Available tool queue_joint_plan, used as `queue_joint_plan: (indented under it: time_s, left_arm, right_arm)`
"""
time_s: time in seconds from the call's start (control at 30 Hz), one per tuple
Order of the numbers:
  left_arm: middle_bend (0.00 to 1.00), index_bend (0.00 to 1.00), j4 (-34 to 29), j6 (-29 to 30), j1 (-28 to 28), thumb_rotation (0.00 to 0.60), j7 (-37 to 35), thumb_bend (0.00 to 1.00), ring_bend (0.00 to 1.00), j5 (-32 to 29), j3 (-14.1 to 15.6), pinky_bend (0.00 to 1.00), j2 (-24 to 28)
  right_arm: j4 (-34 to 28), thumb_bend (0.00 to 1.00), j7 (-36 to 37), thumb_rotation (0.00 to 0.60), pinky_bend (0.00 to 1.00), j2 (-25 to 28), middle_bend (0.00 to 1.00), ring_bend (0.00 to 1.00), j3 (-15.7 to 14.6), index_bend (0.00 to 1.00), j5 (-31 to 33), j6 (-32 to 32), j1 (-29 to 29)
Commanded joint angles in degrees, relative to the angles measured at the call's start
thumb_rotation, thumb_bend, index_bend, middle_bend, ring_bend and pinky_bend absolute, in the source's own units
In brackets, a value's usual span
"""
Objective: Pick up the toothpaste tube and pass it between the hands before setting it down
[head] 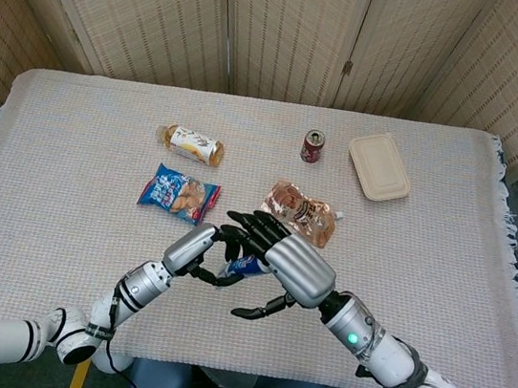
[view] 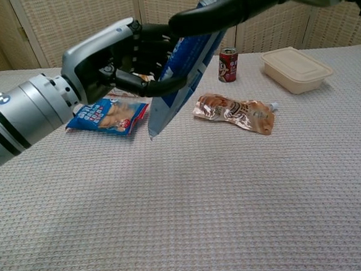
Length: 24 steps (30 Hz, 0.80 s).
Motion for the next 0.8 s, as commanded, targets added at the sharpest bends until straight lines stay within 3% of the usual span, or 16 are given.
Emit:
queue_joint_plan:
  time_s: [0.03,0.23,0.5,0.8]
  left_arm:
    - [0.75,0.69,1.4,0.4,0.3,0.600,1.4,0.66,0.62,0.5,0.7,0.60,-0.1]
    - [0.75,0.69,4.0,-0.3,0.6,0.600,4.1,0.66,0.61,1.0,2.1,0.59,-0.1]
    - [0.75,0.69,7.4,-3.2,0.1,0.600,13.2,0.66,0.61,1.0,3.7,0.57,0.0]
    - [0.74,0.65,10.3,-11.7,-0.7,0.600,40.4,0.64,0.57,-6.6,2.5,0.52,-1.6]
  right_arm:
    - [-0.5,0.12,1.4,0.273,0.00,1.6,0.00,0.00,0.0,0.00,-1.2,1.7,-1.1]
    - [-1.3,0.12,4.9,0.272,0.00,4.7,0.00,0.00,-0.1,0.00,-2.8,3.6,-2.8]
    - [-0.7,0.12,7.0,0.272,0.00,7.9,0.00,0.00,-0.7,0.00,-3.5,5.9,-5.1]
    - [0.5,0.12,5.8,0.272,0.00,9.3,0.00,0.00,-1.9,0.00,-3.6,7.5,-7.6]
